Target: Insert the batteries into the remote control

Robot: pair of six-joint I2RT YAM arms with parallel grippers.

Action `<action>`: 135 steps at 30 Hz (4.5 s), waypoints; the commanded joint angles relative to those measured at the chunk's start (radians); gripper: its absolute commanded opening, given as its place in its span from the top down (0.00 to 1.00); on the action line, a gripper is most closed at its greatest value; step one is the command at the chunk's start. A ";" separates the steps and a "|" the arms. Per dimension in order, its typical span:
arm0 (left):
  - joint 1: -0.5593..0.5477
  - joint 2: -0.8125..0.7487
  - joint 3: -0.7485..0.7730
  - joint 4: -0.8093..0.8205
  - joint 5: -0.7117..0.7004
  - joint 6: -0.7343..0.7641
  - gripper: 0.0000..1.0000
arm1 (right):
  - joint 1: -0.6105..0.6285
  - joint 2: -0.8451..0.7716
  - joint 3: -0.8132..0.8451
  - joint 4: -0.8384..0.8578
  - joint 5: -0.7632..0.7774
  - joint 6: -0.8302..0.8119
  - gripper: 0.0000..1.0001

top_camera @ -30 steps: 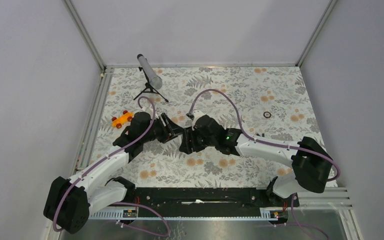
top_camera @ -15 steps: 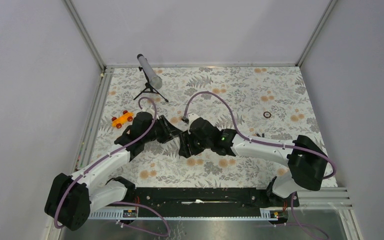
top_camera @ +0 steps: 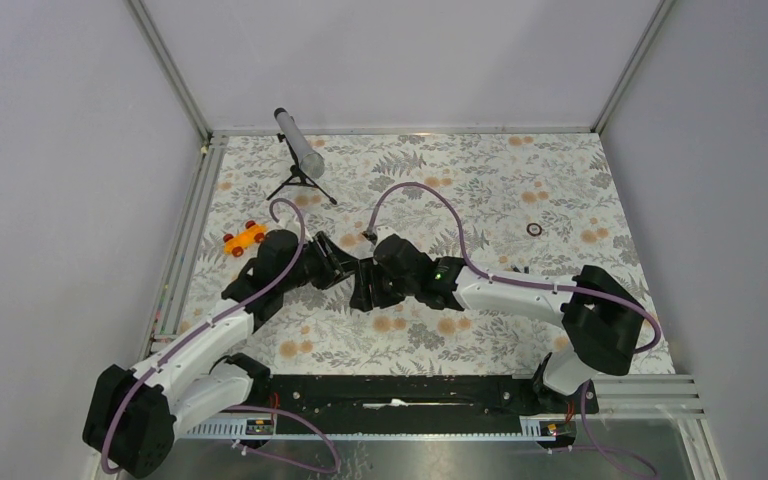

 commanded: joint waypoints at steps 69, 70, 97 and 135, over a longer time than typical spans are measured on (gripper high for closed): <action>-0.005 -0.129 -0.092 0.689 0.094 -0.380 1.00 | -0.231 -0.375 -0.439 1.032 -0.434 0.601 0.37; -0.004 -0.132 -0.089 0.685 0.104 -0.375 0.99 | -0.231 -0.376 -0.444 1.044 -0.421 0.604 0.42; 0.113 -0.174 0.101 0.387 0.391 -0.113 0.46 | -0.233 -0.384 -0.327 0.912 -0.575 0.574 0.77; 0.121 -0.212 0.041 0.351 0.208 -0.025 1.00 | -0.239 -0.464 -0.350 0.633 -0.460 0.397 0.10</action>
